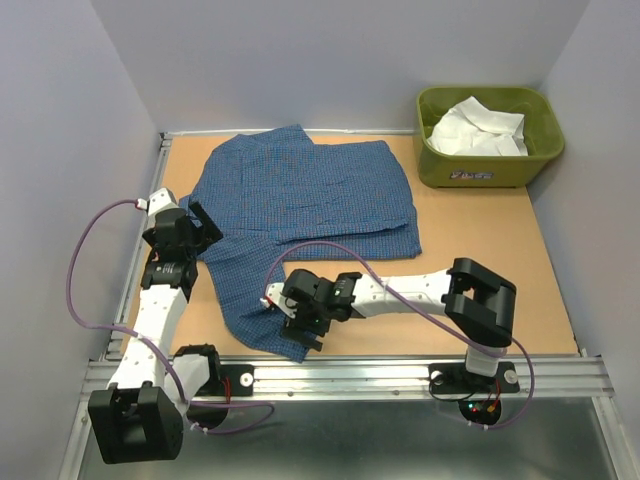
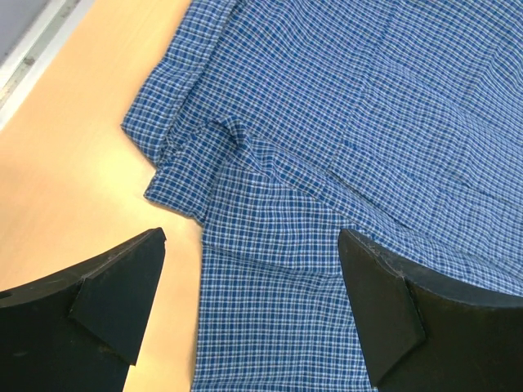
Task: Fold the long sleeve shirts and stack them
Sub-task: Fold the shirt
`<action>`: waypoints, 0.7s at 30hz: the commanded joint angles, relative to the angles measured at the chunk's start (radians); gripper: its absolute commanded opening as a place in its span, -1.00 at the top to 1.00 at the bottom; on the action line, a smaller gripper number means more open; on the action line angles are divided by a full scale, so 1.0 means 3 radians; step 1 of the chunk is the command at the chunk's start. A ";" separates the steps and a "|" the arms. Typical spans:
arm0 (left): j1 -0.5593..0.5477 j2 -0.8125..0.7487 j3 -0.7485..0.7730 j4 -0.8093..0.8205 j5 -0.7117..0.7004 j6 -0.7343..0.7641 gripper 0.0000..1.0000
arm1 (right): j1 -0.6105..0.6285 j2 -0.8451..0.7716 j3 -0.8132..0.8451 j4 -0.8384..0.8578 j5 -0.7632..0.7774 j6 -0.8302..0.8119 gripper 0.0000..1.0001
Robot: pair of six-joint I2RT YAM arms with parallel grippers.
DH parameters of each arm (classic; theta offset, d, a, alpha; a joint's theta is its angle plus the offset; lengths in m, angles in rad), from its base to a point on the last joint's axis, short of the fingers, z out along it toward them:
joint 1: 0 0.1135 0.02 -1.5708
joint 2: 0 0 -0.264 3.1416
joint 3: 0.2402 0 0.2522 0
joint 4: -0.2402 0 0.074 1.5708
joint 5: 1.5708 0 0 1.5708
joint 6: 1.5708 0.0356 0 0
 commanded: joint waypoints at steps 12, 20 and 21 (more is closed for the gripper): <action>-0.0046 0.0017 0.0006 0.0209 -0.0257 0.0018 -0.96 | 0.0064 0.0222 0.0238 0.0112 0.0615 -0.0089 0.88; -0.0041 0.0006 0.0016 0.0158 -0.0415 -0.0069 -0.94 | -0.0252 0.0165 0.1060 0.0066 0.1275 -0.0140 0.99; -0.0041 0.0007 0.0026 0.0122 -0.0476 -0.0099 -0.94 | -0.0404 0.0186 0.1168 0.0066 0.1311 -0.0150 0.99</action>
